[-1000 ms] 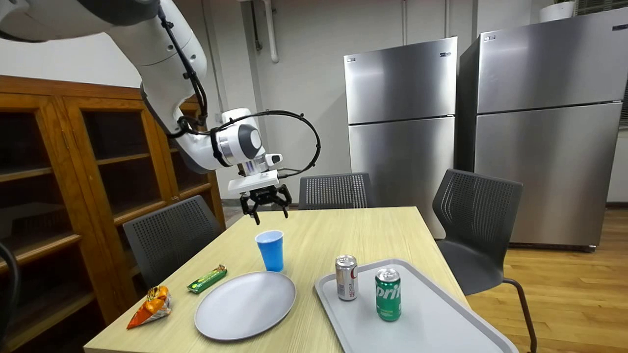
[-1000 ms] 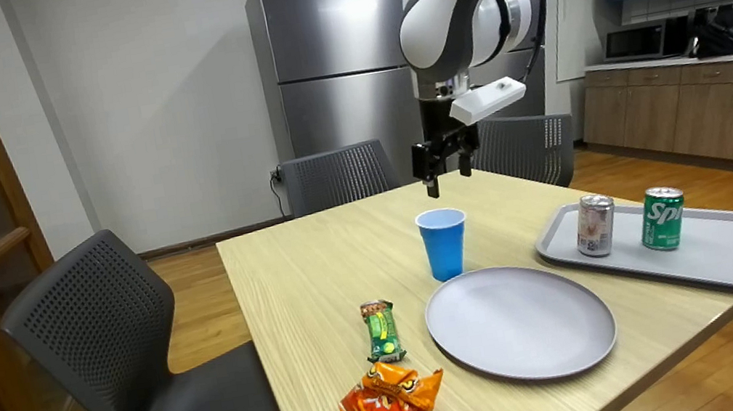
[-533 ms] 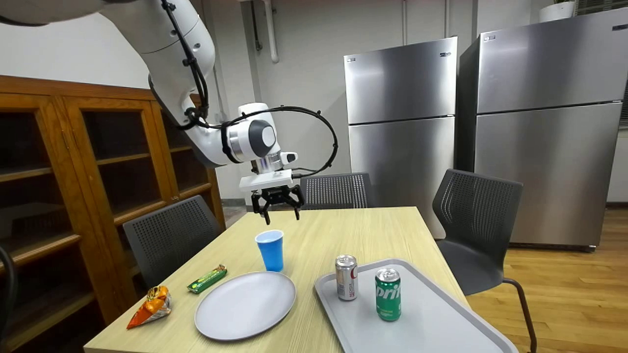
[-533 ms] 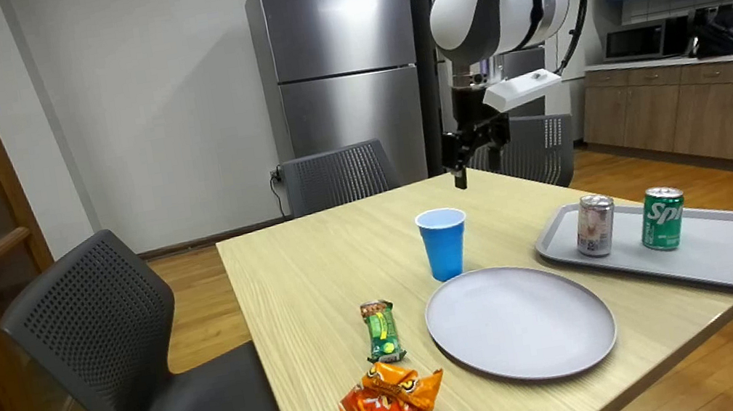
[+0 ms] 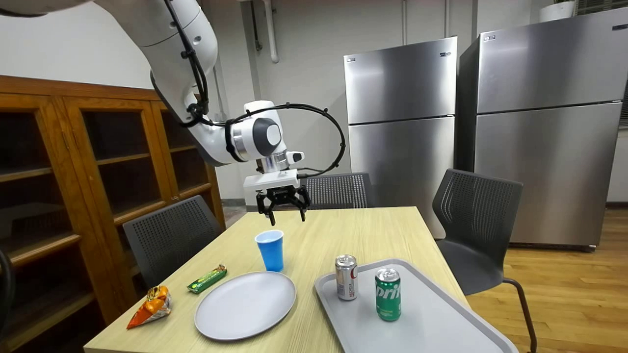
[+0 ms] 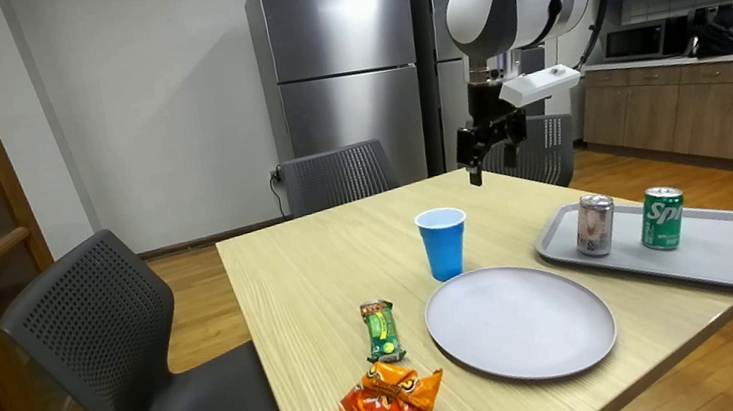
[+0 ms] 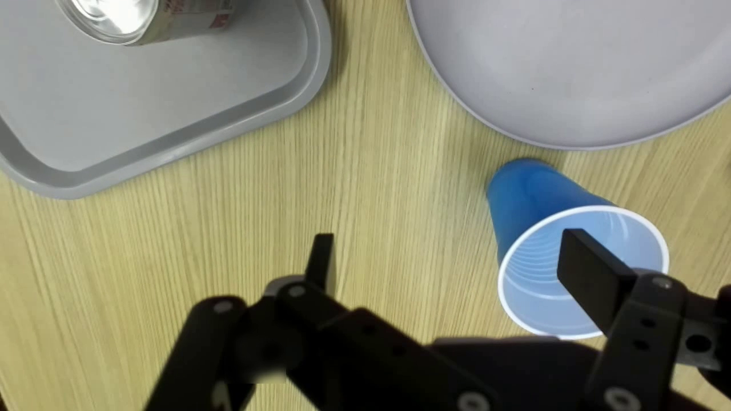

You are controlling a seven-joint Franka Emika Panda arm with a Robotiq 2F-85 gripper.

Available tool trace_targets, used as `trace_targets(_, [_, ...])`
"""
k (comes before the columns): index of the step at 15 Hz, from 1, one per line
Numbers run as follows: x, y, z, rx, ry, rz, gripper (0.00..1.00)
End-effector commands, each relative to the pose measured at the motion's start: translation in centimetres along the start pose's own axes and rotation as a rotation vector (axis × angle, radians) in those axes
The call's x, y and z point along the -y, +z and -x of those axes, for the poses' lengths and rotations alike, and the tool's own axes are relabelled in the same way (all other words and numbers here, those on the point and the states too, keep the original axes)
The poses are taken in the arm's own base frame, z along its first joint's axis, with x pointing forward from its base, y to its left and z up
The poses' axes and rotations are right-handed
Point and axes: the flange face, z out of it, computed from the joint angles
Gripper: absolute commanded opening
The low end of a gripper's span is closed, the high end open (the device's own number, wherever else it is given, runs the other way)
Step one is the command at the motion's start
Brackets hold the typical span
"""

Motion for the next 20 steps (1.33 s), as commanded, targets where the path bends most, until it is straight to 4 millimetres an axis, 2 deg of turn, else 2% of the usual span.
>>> trace_targets(1, [0.0, 0.0, 0.0, 0.001, 0.0, 0.0, 1.0])
trace_targets(11, [0.0, 0.0, 0.0, 0.001, 0.0, 0.0, 1.0])
trace_targets(20, [-3.6, -1.5, 1.7, -0.09, 0.008, 0.013, 1.0])
